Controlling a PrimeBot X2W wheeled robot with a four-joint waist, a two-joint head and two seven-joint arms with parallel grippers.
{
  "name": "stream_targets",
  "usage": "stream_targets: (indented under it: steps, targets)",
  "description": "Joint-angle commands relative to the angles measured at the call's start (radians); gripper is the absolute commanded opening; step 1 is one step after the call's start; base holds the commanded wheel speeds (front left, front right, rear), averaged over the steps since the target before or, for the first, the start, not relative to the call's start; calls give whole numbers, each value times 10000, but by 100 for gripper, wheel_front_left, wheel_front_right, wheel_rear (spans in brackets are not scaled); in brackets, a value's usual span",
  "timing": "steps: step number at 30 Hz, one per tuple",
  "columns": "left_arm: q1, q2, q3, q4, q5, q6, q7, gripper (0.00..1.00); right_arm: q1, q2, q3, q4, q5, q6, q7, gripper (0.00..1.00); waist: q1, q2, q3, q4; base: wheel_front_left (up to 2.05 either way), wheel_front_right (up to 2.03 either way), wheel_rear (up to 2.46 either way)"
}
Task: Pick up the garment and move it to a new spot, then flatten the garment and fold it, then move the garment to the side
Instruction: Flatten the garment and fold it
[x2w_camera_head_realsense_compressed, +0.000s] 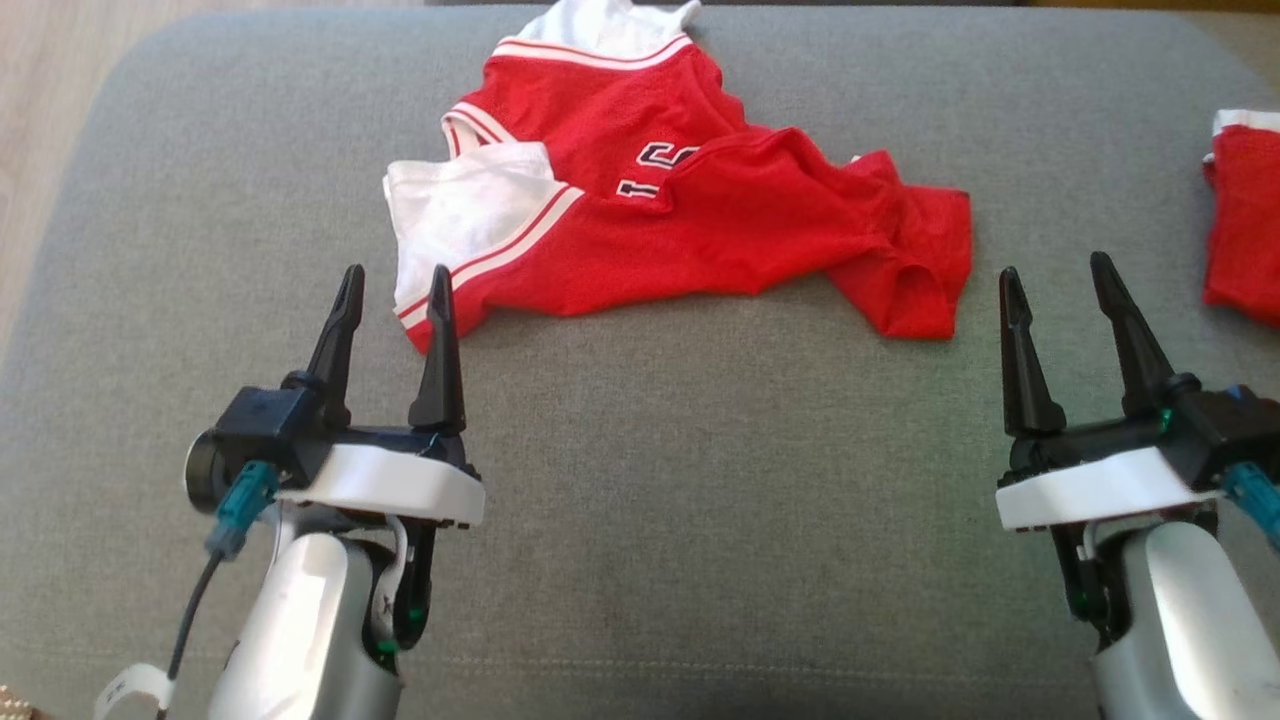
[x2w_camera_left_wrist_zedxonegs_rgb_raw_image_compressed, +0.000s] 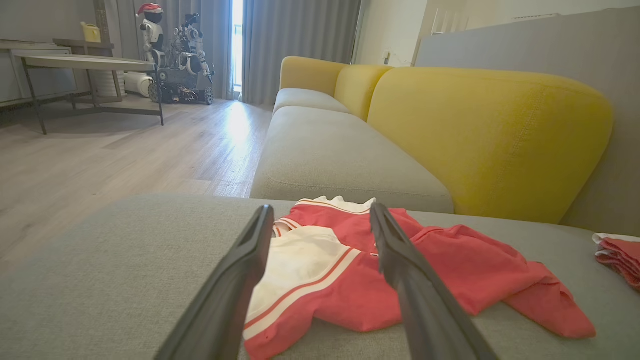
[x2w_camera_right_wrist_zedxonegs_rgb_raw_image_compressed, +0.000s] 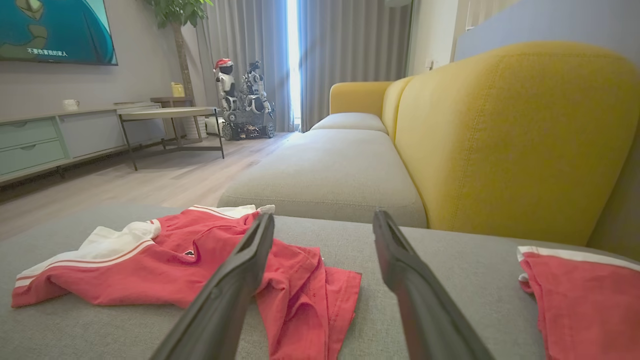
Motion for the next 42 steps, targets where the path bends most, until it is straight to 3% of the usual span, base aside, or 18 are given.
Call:
stream_targets:
  steps: [1, 11, 23, 42]
  targets:
    - [-308, 26, 282, -384, 128, 2, -58, 100, -318, -144, 204, -291, 101, -7, 126, 100, 0, 0, 127, 35, 0, 0, 0]
    - [-759, -20, -176, -400, 40, 56, -58, 100, -2222, -1088, 743, 1253, 1053, -7, 1510, 100, 0, 0, 1161, 373, 0, 0, 0]
    - [-1205, -23, -562, -469, -249, 330, -59, 100, -4000, -2254, 2278, 3131, 1194, -7, 1490, 100, 0, 0, 1887, 647, 0, 0, 0]
    - [-1455, -24, -924, -475, -545, 533, -59, 100, -5255, -2709, 3588, 4667, 1547, -7, 997, 100, 0, 0, 2312, 918, 0, 0, 0]
